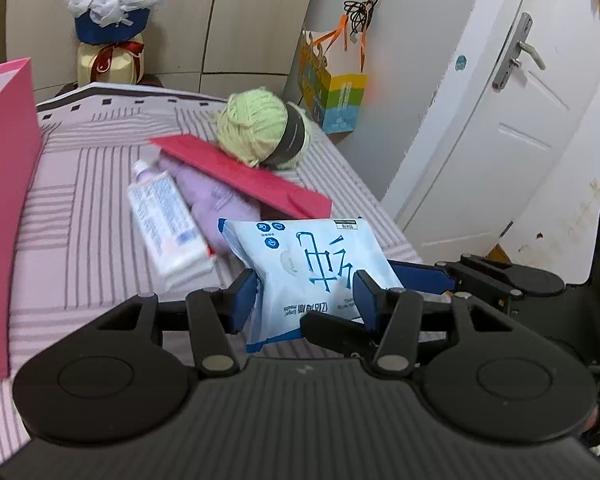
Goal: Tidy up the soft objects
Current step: 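Grasp the blue-printed wipes pack with the left tool and lift it, then carry the wipes pack with the left tool over into the pink box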
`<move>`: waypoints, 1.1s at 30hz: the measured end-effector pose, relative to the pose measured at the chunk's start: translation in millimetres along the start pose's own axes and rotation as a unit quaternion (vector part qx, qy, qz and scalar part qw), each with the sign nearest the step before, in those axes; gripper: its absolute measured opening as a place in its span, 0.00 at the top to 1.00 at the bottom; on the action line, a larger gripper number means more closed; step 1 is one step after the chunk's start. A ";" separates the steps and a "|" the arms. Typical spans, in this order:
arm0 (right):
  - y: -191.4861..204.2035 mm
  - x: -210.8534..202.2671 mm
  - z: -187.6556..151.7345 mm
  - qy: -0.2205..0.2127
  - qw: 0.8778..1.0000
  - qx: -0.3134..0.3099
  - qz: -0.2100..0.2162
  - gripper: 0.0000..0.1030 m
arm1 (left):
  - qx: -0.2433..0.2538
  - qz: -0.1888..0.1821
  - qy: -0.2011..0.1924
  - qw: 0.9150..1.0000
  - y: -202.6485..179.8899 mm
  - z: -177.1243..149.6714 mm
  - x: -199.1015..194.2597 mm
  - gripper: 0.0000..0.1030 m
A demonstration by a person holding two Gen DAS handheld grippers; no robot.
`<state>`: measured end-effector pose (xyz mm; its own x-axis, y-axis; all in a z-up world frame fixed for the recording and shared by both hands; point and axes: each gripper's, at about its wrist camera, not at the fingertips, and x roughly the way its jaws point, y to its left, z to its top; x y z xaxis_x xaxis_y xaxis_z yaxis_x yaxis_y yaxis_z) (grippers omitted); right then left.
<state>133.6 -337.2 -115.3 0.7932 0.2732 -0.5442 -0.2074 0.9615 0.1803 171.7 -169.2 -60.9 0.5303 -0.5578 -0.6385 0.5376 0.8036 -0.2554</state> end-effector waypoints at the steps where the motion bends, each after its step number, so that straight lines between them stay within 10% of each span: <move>1: 5.6 -2.8 -3.1 0.005 1.000 -0.006 0.000 0.22 | 0.001 0.002 0.004 1.000 -0.6 -4.1 -4.2 0.51; 16: 82.2 -41.3 -14.9 0.046 0.996 -0.082 0.005 0.23 | -0.015 -0.004 0.046 0.999 16.7 -38.8 -77.9 0.52; 33: 182.2 -79.1 30.9 -0.027 0.980 -0.197 0.011 0.23 | -0.004 0.046 -0.017 0.999 43.3 -19.8 -181.5 0.52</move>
<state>50.8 -184.6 -14.1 0.8129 0.3028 -0.4975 -0.4214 0.8955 -0.1434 85.7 -29.0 29.6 0.5994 -0.4892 -0.6336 0.4811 0.8528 -0.2032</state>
